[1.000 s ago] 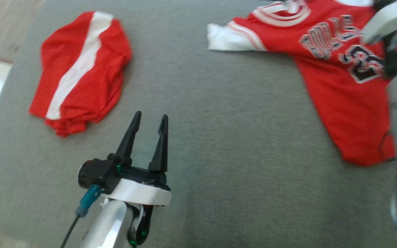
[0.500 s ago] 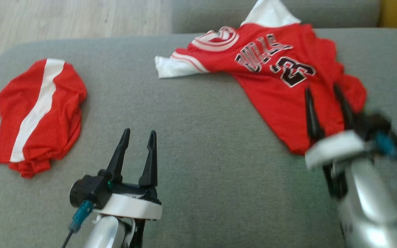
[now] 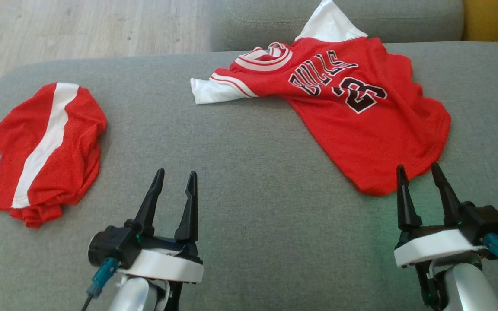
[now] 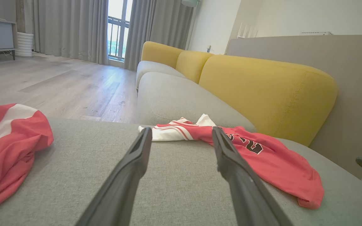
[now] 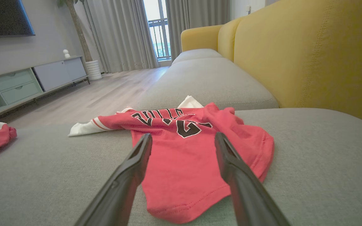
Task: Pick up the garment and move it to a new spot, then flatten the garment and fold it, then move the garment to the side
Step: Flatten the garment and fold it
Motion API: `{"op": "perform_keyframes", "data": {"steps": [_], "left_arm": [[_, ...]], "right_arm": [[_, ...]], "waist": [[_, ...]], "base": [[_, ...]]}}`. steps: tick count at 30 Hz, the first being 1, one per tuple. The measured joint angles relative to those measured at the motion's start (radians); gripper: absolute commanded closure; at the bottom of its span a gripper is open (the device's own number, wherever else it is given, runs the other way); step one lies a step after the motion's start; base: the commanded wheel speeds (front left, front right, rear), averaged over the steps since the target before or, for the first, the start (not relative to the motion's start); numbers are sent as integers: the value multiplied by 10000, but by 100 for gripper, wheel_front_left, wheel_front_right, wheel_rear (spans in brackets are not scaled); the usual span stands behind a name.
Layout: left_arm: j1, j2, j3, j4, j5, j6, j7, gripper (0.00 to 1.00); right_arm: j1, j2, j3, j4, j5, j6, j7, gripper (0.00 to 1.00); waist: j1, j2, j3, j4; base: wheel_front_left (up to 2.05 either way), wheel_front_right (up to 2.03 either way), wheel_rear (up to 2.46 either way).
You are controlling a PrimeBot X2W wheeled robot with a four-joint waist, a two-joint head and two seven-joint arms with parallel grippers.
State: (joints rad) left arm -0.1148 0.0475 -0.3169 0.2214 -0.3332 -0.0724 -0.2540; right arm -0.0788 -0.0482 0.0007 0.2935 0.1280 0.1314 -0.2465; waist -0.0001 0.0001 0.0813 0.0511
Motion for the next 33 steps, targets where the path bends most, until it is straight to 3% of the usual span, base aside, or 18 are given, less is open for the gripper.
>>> {"op": "perform_keyframes", "data": {"steps": [13,26,27,28,33], "left_arm": [[-102,4,-155,38,-13,-82,0,0],[-430,2,-314,58,-17,-71,0,0],[-434,2,-309,61,-17,-71,0,0],[-435,2,-307,73,-17,-71,0,0],[-437,2,-282,88,-15,-69,0,0]], "right_arm": [[-714,2,527,1588,-1498,0,1212,0],[-2290,0,-464,3906,-2615,0,1503,0],[-2382,0,-464,4033,-2615,0,1501,34],[-2437,0,-464,4121,-2615,0,1498,100],[-2571,-2,-525,4520,-2744,0,1273,100]], "waist": [[2,0,591,642],[2,0,1031,1074],[1,0,1036,1066],[1,0,1033,1056],[2,0,901,933]], "base": [[0,0,0],[0,0,0],[0,0,0],[0,0,0],[0,0,0]]}}
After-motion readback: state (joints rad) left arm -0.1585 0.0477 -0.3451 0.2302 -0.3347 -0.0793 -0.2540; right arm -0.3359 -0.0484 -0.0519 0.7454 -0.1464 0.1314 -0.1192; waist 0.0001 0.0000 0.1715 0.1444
